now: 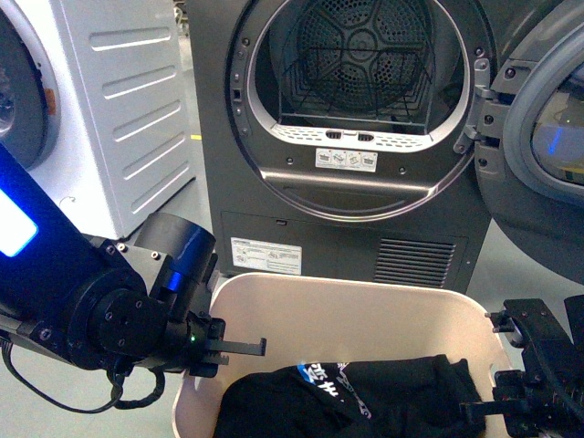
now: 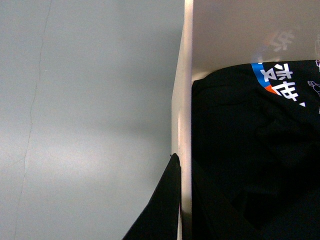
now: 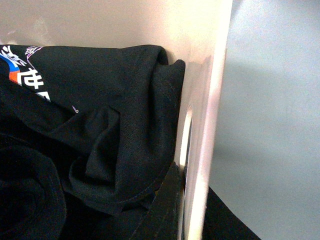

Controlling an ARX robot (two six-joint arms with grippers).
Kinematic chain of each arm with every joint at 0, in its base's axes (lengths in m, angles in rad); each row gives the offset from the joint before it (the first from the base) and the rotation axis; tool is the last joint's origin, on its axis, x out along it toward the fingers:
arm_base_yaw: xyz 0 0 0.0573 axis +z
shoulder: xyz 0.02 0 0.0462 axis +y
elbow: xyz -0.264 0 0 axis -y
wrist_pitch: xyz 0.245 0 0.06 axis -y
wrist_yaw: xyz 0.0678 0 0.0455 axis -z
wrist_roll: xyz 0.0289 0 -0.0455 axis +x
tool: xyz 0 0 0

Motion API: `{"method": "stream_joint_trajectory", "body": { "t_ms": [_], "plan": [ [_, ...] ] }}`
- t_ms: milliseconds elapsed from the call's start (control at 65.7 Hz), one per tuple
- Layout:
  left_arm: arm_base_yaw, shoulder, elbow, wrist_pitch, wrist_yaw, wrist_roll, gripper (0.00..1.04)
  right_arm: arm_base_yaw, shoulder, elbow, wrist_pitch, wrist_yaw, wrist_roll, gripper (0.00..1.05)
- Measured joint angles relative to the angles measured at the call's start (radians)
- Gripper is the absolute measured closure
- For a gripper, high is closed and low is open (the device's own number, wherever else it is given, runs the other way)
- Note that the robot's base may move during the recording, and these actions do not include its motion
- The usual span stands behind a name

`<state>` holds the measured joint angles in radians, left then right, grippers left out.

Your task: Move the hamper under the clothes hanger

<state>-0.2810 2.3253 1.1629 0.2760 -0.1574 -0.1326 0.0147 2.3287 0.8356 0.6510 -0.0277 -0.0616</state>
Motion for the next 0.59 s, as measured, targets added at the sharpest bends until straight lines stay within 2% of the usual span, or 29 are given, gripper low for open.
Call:
{"method": "stream_joint_trajectory", "body": {
  "t_ms": [594],
  "plan": [
    [0.015,-0.008,-0.006,0.002,0.000,0.002,1.00,0.006,0.000,0.001,0.003,-0.009,0.011,1.00]
  ]
}}
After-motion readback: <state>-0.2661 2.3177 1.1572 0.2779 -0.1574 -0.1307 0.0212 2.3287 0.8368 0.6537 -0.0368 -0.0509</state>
